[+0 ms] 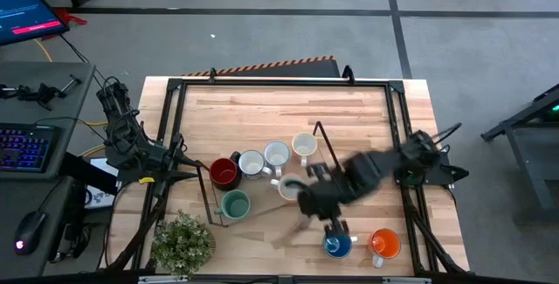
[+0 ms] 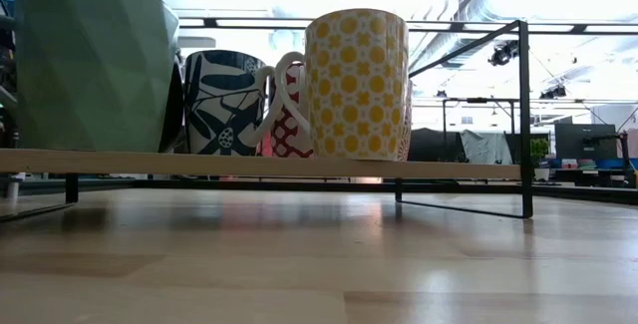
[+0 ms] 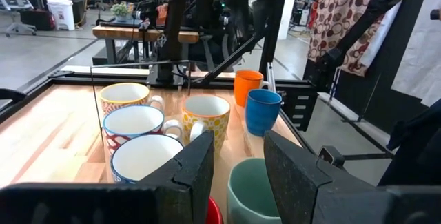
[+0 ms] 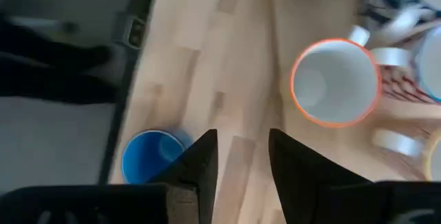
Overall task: Place coffee mugs
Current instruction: Put the yellow pattern mug on the shelf
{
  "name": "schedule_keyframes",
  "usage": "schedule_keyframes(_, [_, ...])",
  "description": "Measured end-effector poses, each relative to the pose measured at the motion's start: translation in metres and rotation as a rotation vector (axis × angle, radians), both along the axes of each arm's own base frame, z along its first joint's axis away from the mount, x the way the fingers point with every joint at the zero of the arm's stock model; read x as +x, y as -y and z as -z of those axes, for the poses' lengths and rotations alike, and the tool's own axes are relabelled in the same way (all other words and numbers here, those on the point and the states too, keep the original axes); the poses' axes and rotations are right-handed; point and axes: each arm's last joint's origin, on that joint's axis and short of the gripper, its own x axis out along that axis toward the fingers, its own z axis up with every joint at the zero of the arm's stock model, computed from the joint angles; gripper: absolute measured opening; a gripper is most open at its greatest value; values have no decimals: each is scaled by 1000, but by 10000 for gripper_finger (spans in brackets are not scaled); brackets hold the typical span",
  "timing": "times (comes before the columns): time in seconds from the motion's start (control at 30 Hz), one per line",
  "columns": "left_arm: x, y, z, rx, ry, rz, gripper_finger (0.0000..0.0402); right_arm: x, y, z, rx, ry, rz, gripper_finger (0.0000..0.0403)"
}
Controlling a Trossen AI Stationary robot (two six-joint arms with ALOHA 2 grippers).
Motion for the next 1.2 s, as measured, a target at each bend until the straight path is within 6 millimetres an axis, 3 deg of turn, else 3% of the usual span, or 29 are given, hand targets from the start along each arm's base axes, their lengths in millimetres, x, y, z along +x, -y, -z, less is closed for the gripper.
schedule_keyframes(0.1, [0, 0, 0, -1, 1, 0, 117, -8, -16, 7, -132, 35, 31, 110])
schedule_keyframes(0.23, [0, 0, 0, -4, 3, 0, 117, 7, -18, 22, -106, 59, -36, 110])
schedule_keyframes(0.43, [0, 0, -3, -28, 18, -3, 117, 50, 9, 38, 4, 219, -78, 110])
schedule_keyframes(0.57, [0, 0, -3, -27, 18, -7, 117, 67, 20, 57, 33, 274, -126, 110])
schedule_keyframes(0.8, [0, -1, -3, -28, 21, -30, 117, 78, 37, 91, 11, 256, -120, 110])
schedule_keyframes(1.0, [0, -1, -3, -27, 21, -30, 117, 88, 44, 91, 52, 322, -124, 110])
schedule_keyframes(1.2, [0, -1, -3, -32, 24, -30, 117, 90, 48, 100, 36, 273, -127, 110])
